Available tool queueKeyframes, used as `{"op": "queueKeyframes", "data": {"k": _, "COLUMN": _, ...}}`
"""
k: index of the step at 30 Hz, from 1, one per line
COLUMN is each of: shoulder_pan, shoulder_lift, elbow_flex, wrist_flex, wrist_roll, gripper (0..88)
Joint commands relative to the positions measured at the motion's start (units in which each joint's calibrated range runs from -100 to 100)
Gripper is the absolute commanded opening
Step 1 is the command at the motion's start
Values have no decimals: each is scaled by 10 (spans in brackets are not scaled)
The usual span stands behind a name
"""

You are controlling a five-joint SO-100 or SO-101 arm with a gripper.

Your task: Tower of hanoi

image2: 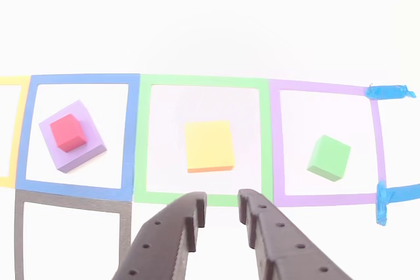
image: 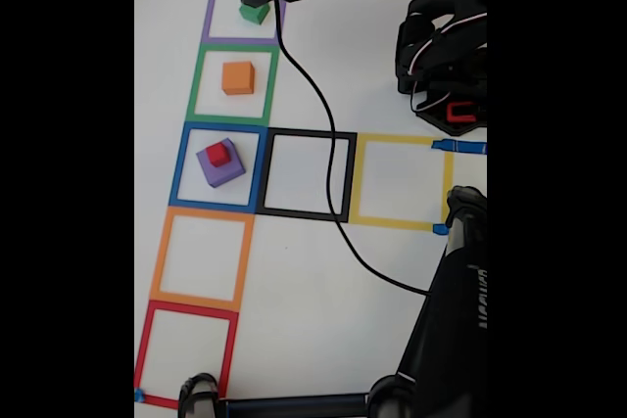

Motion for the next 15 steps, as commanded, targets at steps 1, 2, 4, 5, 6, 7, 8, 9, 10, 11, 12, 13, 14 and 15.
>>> {"op": "queueKeyframes", "data": {"k": 1, "shoulder_pan": -61, "shoulder_lift": -22, "elbow_flex": -17, "wrist_flex": 3, "wrist_roll": 0, "gripper": 11}}
{"op": "queueKeyframes", "data": {"k": 2, "shoulder_pan": -74, "shoulder_lift": -26, "elbow_flex": -11, "wrist_flex": 2, "wrist_roll": 0, "gripper": 11}}
{"op": "queueKeyframes", "data": {"k": 4, "shoulder_pan": -99, "shoulder_lift": -32, "elbow_flex": 0, "wrist_flex": 2, "wrist_roll": 0, "gripper": 11}}
{"op": "queueKeyframes", "data": {"k": 5, "shoulder_pan": -111, "shoulder_lift": -35, "elbow_flex": 5, "wrist_flex": 1, "wrist_roll": 0, "gripper": 11}}
{"op": "queueKeyframes", "data": {"k": 6, "shoulder_pan": -124, "shoulder_lift": -39, "elbow_flex": 9, "wrist_flex": 1, "wrist_roll": 0, "gripper": 11}}
{"op": "queueKeyframes", "data": {"k": 7, "shoulder_pan": -138, "shoulder_lift": -42, "elbow_flex": 15, "wrist_flex": 1, "wrist_roll": 0, "gripper": 11}}
{"op": "queueKeyframes", "data": {"k": 8, "shoulder_pan": -152, "shoulder_lift": -46, "elbow_flex": 19, "wrist_flex": -2, "wrist_roll": 0, "gripper": 11}}
{"op": "queueKeyframes", "data": {"k": 9, "shoulder_pan": -166, "shoulder_lift": -50, "elbow_flex": 25, "wrist_flex": -3, "wrist_roll": 0, "gripper": 11}}
{"op": "queueKeyframes", "data": {"k": 10, "shoulder_pan": -178, "shoulder_lift": -54, "elbow_flex": 29, "wrist_flex": -4, "wrist_roll": 0, "gripper": 11}}
{"op": "queueKeyframes", "data": {"k": 11, "shoulder_pan": -191, "shoulder_lift": -58, "elbow_flex": 36, "wrist_flex": -8, "wrist_roll": 0, "gripper": 11}}
{"op": "queueKeyframes", "data": {"k": 12, "shoulder_pan": -203, "shoulder_lift": -62, "elbow_flex": 42, "wrist_flex": -12, "wrist_roll": 0, "gripper": 11}}
{"op": "queueKeyframes", "data": {"k": 13, "shoulder_pan": -214, "shoulder_lift": -66, "elbow_flex": 50, "wrist_flex": -16, "wrist_roll": 0, "gripper": 11}}
{"op": "queueKeyframes", "data": {"k": 14, "shoulder_pan": -225, "shoulder_lift": -69, "elbow_flex": 58, "wrist_flex": -20, "wrist_roll": 0, "gripper": 11}}
{"op": "queueKeyframes", "data": {"k": 15, "shoulder_pan": -234, "shoulder_lift": -72, "elbow_flex": 70, "wrist_flex": -25, "wrist_roll": 0, "gripper": 11}}
